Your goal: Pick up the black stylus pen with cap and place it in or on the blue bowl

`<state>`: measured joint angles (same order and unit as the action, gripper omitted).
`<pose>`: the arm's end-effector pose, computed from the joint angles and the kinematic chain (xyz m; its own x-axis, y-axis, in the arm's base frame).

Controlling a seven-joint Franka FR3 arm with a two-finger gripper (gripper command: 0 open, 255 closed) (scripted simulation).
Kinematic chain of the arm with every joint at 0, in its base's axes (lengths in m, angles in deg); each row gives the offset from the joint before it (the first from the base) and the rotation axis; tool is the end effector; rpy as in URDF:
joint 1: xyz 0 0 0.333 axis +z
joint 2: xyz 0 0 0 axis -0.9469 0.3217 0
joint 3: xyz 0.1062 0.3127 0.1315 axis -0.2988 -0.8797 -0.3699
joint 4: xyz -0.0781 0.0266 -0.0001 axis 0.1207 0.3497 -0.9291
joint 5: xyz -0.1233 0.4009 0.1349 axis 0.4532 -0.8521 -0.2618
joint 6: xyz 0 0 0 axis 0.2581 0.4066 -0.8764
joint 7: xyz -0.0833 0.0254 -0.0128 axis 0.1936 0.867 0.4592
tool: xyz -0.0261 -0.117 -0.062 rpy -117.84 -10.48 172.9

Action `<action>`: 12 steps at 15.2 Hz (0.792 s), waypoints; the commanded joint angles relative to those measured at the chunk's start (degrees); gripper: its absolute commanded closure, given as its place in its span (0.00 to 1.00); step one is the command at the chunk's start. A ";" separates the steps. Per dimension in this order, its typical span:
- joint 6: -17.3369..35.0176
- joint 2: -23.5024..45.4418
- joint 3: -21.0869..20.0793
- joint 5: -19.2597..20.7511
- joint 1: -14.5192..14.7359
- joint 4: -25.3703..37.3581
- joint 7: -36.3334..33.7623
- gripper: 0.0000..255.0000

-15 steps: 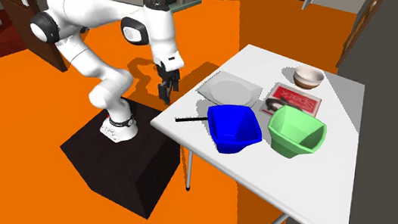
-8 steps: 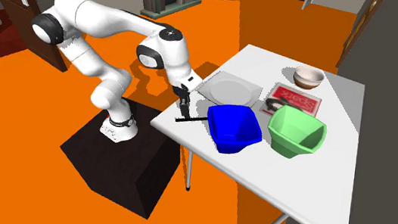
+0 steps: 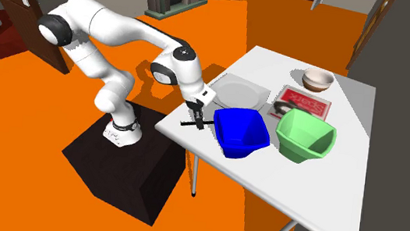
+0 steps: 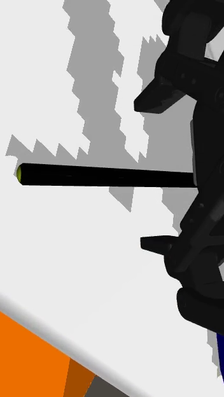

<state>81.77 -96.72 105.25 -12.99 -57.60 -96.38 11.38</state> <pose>0.4440 -0.0118 0.4673 0.8485 0.4856 0.2103 0.5112 -0.8548 -0.0890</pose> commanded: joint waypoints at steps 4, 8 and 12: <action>2.44 1.07 0.11 -0.35 0.27 -1.35 0.30 0.00; 2.44 1.07 0.11 -0.36 0.28 -1.35 0.30 0.00; 2.44 1.08 0.11 -0.36 0.28 -1.34 0.30 1.00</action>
<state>84.35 -95.79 105.44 -13.28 -57.41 -97.48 11.69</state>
